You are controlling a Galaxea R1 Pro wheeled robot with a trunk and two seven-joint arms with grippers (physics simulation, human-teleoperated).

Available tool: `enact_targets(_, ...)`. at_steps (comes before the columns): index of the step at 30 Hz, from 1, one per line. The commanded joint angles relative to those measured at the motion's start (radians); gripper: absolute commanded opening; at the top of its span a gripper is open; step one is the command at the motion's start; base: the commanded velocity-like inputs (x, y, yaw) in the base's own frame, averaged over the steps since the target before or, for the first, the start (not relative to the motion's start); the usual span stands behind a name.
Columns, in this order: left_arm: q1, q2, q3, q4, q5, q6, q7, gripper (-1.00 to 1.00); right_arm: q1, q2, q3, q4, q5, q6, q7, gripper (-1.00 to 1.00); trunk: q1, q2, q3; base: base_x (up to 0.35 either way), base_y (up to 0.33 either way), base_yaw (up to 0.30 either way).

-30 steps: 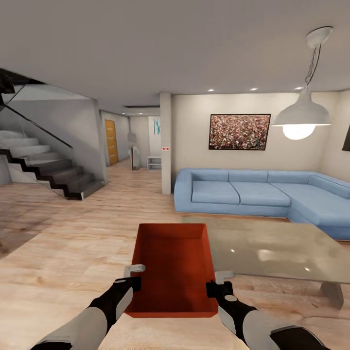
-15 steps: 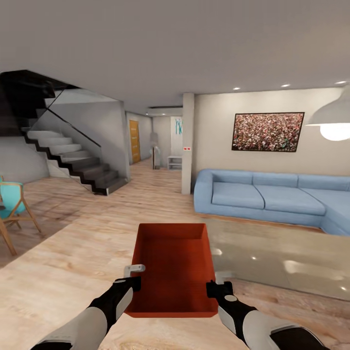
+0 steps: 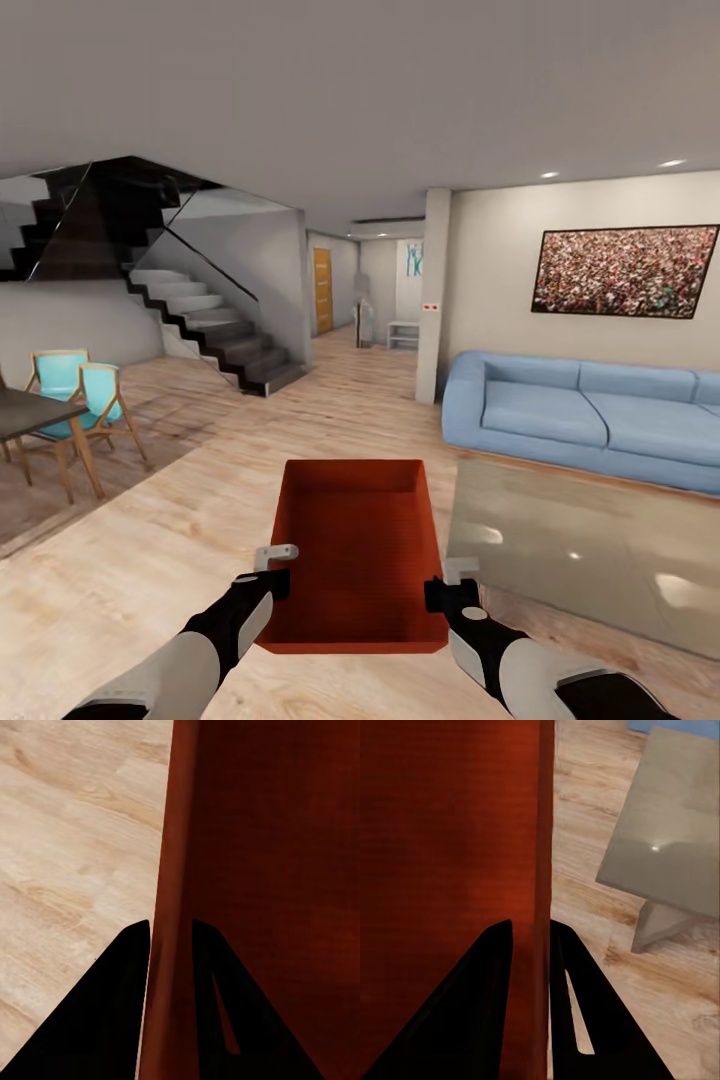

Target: Move the two storage containers from the living room to the garage. In the garage, place one container on the floor and stack the other container on top of it (either order is fine).

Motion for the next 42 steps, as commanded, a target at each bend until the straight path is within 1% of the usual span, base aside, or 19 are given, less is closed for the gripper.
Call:
enact_targets(1,-0.001,0.001,0.028,-0.007,-0.02,-0.056,0.068,-1.0,0.0,0.0,-0.018,0.003,-0.003,-0.003,-0.003,-1.0,0.001,-0.001,-0.002,0.178,0.0,0.239)
enact_targets(9,-0.001,0.001,0.028,-0.002,-0.02,-0.056,0.067,-1.0,0.0,0.0,-0.018,0.003,-0.003,-0.003,-0.003,-1.0,0.001,-0.001,-0.002,0.26,0.0,0.037)
enact_targets(42,-0.001,0.001,0.029,0.001,-0.018,-0.055,0.067,-1.0,0.0,0.0,-0.018,0.003,-0.004,-0.002,-0.004,-1.0,0.001,-0.001,-0.002,0.32,0.0,0.0)
